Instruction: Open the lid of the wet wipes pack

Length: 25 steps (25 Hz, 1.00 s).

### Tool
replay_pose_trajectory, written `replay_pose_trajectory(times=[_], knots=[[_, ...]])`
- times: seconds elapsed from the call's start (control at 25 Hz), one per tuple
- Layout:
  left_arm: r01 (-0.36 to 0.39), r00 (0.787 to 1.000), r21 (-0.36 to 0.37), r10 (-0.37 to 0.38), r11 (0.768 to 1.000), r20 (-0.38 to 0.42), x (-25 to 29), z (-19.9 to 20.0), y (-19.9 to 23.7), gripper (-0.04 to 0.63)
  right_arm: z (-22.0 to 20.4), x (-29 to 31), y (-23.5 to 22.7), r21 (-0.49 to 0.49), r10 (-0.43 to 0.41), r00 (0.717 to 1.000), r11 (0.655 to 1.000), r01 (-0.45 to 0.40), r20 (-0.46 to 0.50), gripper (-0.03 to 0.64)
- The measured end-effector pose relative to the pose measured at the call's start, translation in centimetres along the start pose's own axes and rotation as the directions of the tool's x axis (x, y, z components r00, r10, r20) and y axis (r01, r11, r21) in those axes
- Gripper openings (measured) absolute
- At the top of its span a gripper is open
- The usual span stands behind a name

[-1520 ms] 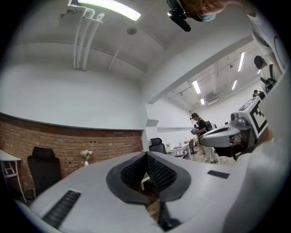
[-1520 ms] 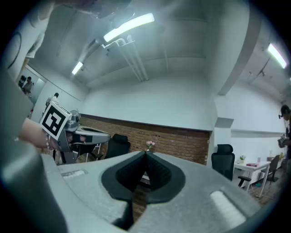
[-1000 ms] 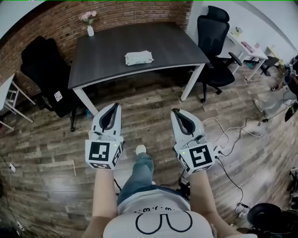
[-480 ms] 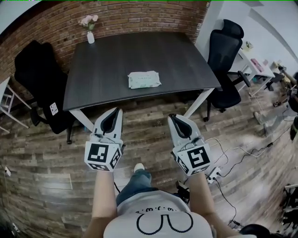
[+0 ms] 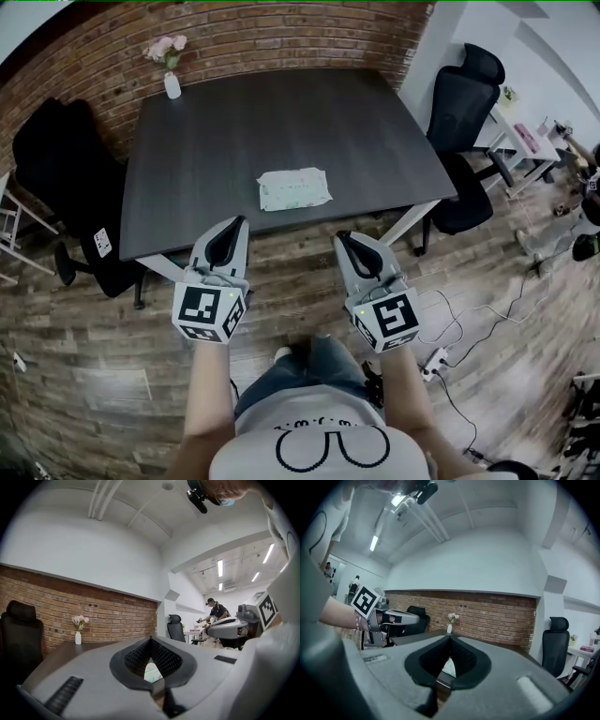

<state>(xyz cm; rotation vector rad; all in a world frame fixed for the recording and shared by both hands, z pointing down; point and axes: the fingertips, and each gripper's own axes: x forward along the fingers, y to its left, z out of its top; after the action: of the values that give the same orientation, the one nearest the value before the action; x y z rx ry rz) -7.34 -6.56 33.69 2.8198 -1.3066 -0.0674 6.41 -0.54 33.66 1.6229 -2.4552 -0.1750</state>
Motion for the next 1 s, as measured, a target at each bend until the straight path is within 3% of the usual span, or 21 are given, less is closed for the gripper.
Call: replay_pose_trajectory(times=[0.28,0.44,0.56,0.76,1.0], knots=[[0.023,0.999,-0.028,-0.024,0.999,-0.041,5.1,-2.2,1.8,0.008,-2.2,5.3,-3.9,0.032,0.020,0.999,0.999,-0.020,-0.026,0.002],[0.034,0.996,-0.047,-0.037,0.998,-0.079,8.3,-3.8,3.0,0.085,-3.5,9.0,-6.0,0.052,0.069,0.997,0.996,-0.067,-0.034,0.005],[0.035,0.993,-0.052,-0.041,0.998,-0.113,10.8,-4.8,3.9,0.154,-4.6,12.0,-7.2,0.069,0.143,0.988,0.988,-0.139,-0.054,0.100],[0.040,0.986,-0.052,-0.048,0.998,-0.163,15.1,-6.7,5.3,0.312,-7.0,16.6,-9.4,0.050,0.257,0.961,0.966,-0.253,-0.104,0.151],[0.035,0.969,-0.022,-0.039,0.999,-0.243,18.6,-10.2,6.3,0.314,-10.6,20.5,-10.9,0.053,0.389,0.903,0.921,-0.386,-0.182,0.175]])
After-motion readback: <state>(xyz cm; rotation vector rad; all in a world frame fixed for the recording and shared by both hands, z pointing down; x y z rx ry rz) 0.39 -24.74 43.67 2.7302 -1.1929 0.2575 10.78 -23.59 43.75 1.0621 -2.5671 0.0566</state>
